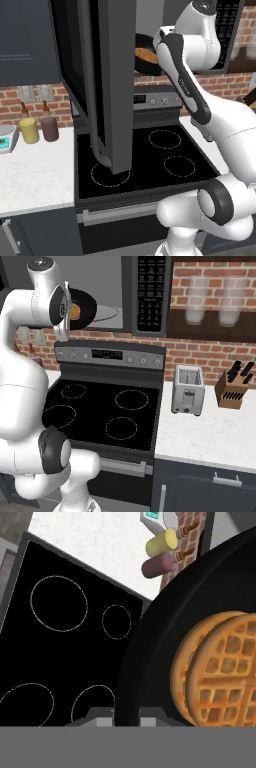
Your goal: Open the microwave, place the bowl with waffle inside the microwave, then close the microwave door and turn it on.
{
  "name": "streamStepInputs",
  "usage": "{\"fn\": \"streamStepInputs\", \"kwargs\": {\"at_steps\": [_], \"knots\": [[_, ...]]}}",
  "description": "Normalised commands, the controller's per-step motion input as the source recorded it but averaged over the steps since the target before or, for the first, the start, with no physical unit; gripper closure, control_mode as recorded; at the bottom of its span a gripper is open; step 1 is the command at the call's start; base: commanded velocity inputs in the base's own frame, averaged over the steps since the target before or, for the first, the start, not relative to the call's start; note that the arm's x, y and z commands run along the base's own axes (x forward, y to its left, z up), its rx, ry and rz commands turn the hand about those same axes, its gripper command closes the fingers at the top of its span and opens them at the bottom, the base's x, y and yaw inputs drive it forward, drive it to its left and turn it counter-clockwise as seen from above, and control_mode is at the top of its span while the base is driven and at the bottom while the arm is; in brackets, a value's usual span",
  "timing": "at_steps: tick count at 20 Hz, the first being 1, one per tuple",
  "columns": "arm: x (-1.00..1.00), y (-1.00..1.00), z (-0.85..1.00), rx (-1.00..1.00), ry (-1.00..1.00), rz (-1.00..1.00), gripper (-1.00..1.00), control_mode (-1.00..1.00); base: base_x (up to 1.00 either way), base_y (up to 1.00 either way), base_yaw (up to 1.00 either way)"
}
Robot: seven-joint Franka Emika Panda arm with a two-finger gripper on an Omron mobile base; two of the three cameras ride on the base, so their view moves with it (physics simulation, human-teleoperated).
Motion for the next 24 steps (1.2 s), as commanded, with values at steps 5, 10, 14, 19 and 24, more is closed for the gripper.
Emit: {"fn": "streamStepInputs", "kwargs": {"at_steps": [5, 10, 14, 19, 24], "knots": [[0.61, 0.28, -0.01, 0.00, 0.00, 0.00, 1.00, -1.00, 0.00, 0.00, 0.00], [0.65, 0.20, -0.06, 0.00, 0.00, 0.00, 1.00, -1.00, 0.00, 0.00, 0.00], [0.65, 0.20, -0.01, 0.00, -0.02, 0.00, 1.00, -1.00, 0.00, 0.00, 0.00], [0.63, 0.15, 0.00, 0.00, -0.03, 0.00, 1.00, -1.00, 0.00, 0.00, 0.00], [0.65, 0.13, -0.07, 0.00, 0.00, 0.00, 1.00, -1.00, 0.00, 0.00, 0.00]]}}
